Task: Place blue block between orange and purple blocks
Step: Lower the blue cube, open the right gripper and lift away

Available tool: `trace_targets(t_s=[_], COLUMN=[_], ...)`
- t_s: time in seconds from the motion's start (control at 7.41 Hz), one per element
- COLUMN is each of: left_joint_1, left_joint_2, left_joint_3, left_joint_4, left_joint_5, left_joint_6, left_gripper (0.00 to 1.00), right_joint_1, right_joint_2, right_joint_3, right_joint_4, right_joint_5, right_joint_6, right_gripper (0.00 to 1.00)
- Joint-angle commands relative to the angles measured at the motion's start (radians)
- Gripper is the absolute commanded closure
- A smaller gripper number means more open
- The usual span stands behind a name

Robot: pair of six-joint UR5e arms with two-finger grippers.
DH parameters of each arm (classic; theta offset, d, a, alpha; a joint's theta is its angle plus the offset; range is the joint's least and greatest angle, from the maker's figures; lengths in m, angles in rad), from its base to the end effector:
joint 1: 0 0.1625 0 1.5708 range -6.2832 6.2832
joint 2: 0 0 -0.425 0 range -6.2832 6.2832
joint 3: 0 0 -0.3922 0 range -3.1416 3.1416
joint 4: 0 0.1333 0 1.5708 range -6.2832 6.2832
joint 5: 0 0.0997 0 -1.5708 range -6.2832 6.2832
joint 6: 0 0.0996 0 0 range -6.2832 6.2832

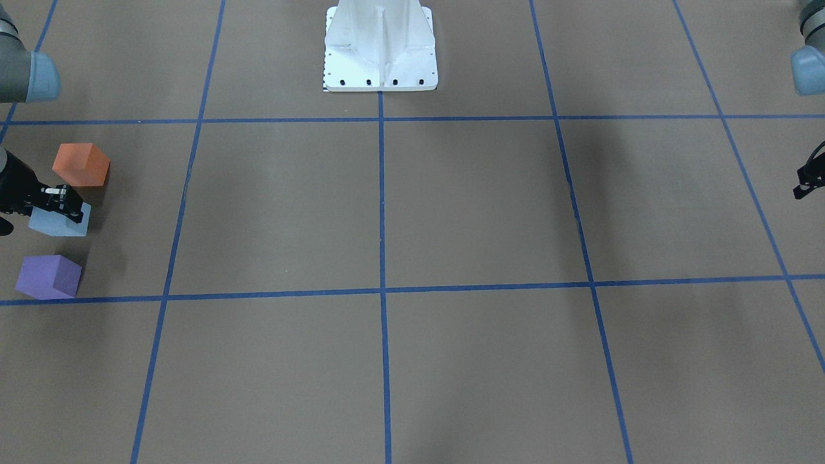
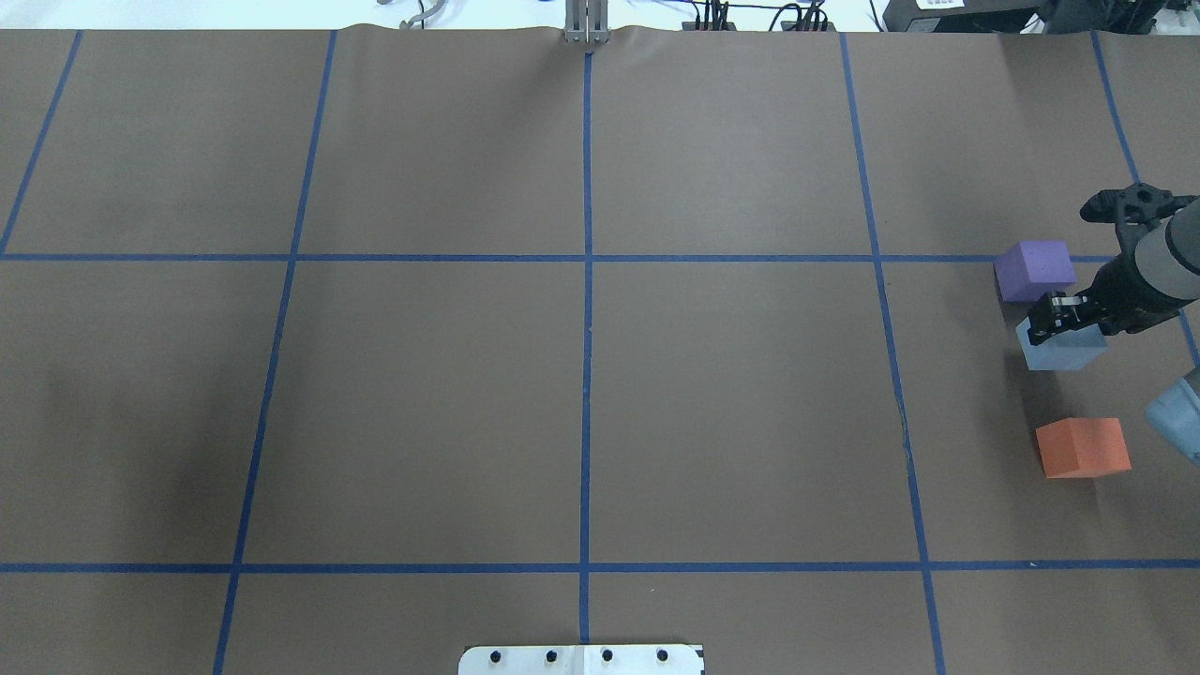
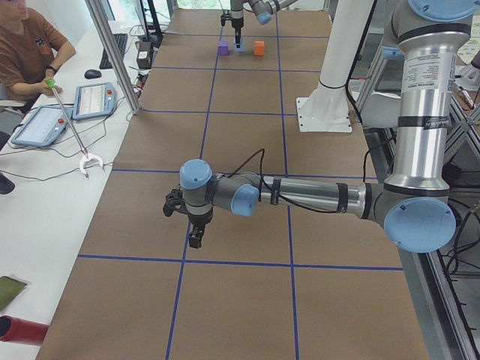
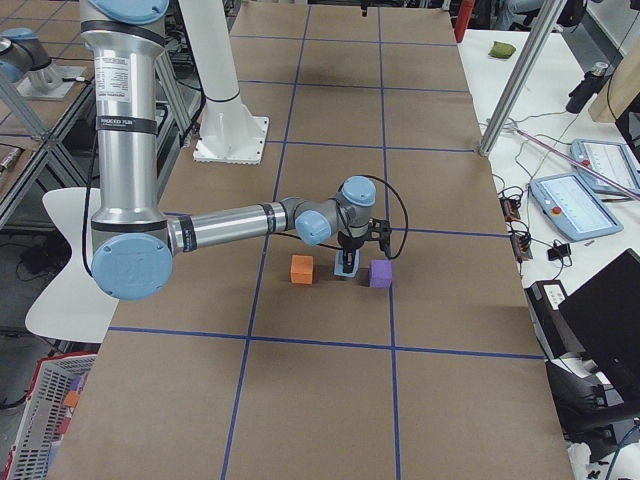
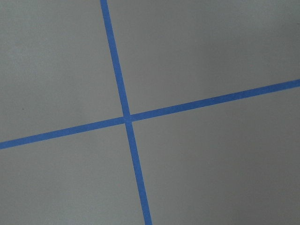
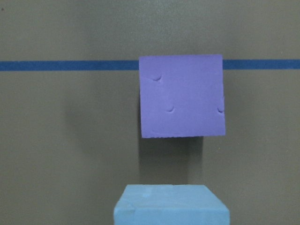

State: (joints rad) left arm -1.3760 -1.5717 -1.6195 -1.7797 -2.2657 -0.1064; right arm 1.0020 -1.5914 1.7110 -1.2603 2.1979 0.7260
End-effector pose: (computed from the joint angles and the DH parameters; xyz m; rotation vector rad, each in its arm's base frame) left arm 0.0301 -0.5119 0.6165 0.1417 0.7211 0.1742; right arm -0.2089 -0.4657 0.5723 -0.0406 -0.7426 0.0151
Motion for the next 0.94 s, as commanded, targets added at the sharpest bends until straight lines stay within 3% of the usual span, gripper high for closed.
trace_targets(t_s=[0.0, 0.13, 0.27, 0.4, 0.54, 0.81], left_joint_1=[0.000, 0.000, 0.000, 0.000, 0.000, 0.000], left_joint_2=[-0.002, -0.007, -0.007, -0.008, -0.013, -0.013], left_joint_3=[0.001, 0.003, 0.003, 0.003, 0.003, 0.003], left_joint_4=[0.000, 0.000, -0.001, -0.001, 0.000, 0.000], left_joint_5=[0.002, 0.002, 0.002, 0.002, 0.002, 0.003], left_joint_6=[0.001, 0.001, 0.001, 0.001, 0.001, 0.001], left_gripper=[0.00, 0.00, 0.00, 0.00, 0.00, 0.00], right_joint_1=[-0.029, -0.037, -0.042, -0.042, -0.040, -0.037], right_joint_2=[-0.007, -0.007, -0.006, -0.006, -0.009, -0.009], right_joint_3=[-0.008, -0.022, -0.025, -0.025, -0.021, -0.011], right_joint_4=[0.002, 0.009, 0.009, 0.010, 0.010, 0.010], right_joint_5=[-0.044, -0.055, -0.055, -0.055, -0.052, -0.047], right_joint_6=[0.003, 0.001, 0.001, 0.000, 0.001, 0.001], right_gripper=[1.00, 1.00, 0.93, 0.07, 0.00, 0.00])
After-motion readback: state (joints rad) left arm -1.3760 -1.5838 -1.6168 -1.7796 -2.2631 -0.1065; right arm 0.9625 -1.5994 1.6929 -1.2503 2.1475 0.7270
